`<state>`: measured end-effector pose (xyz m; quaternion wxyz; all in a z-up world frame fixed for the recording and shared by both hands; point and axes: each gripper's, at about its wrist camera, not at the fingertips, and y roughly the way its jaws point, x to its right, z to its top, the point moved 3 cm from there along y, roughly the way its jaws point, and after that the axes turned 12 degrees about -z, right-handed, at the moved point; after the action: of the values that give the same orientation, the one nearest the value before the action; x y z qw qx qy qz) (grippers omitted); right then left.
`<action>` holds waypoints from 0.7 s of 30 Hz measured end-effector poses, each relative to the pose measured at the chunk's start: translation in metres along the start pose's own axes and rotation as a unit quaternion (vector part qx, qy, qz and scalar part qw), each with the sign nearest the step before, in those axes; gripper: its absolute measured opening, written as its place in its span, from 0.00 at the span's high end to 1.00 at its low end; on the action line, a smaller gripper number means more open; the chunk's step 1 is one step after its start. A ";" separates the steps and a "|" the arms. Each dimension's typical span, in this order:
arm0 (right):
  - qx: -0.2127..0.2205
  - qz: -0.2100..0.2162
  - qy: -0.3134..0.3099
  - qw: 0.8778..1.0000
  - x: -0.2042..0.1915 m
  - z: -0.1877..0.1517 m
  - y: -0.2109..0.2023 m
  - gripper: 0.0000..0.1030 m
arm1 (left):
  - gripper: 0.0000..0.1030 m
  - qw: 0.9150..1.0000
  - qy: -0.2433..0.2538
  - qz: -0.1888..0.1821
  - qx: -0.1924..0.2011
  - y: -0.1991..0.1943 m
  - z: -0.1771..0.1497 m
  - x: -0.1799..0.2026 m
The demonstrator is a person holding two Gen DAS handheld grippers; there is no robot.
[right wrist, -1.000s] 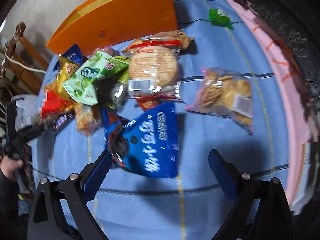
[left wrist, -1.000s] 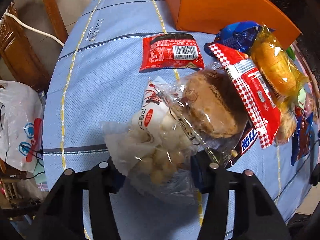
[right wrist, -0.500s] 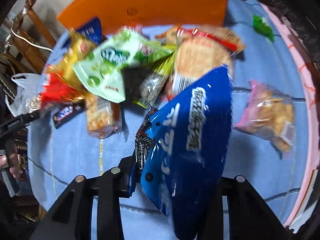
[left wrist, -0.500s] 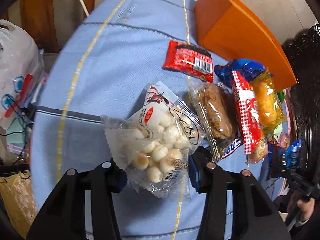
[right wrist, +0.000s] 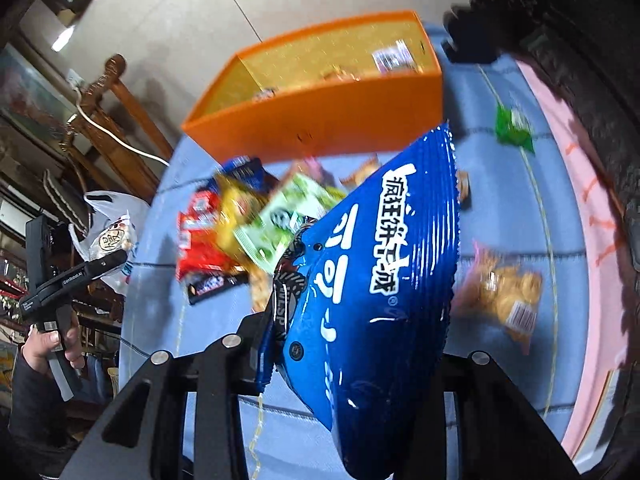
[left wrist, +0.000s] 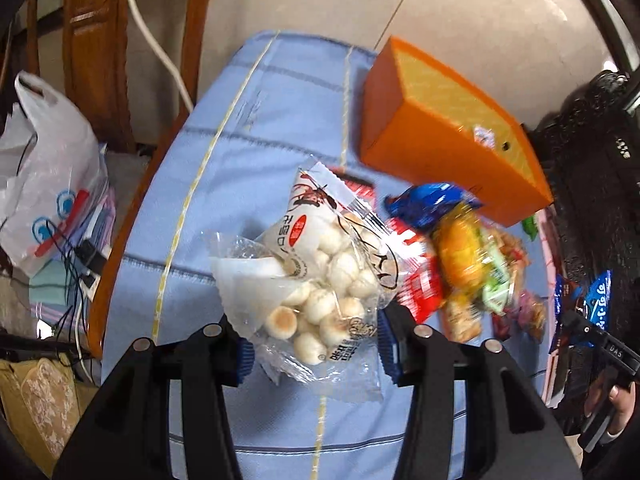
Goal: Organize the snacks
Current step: 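Carry the egg bag and blue bag into the orange box and release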
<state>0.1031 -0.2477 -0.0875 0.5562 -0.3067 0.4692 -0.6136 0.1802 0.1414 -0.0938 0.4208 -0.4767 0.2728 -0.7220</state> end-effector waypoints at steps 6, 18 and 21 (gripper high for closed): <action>0.035 0.019 0.000 0.999 0.002 0.038 -0.021 0.64 | 0.53 0.999 0.024 -0.021 0.027 -0.006 0.028 0.038; 0.095 0.038 0.023 0.994 0.003 0.145 -0.009 0.64 | 0.53 0.993 0.083 -0.058 0.052 0.036 0.126 0.121; 0.099 0.040 0.025 0.994 0.003 0.170 0.006 0.64 | 0.53 0.993 0.092 -0.064 0.045 0.060 0.149 0.138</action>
<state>0.2575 -0.2905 -0.0302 0.5958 -0.2156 0.4319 -0.6418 0.3116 -0.0070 -0.0187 0.3674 -0.4058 0.2466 -0.7997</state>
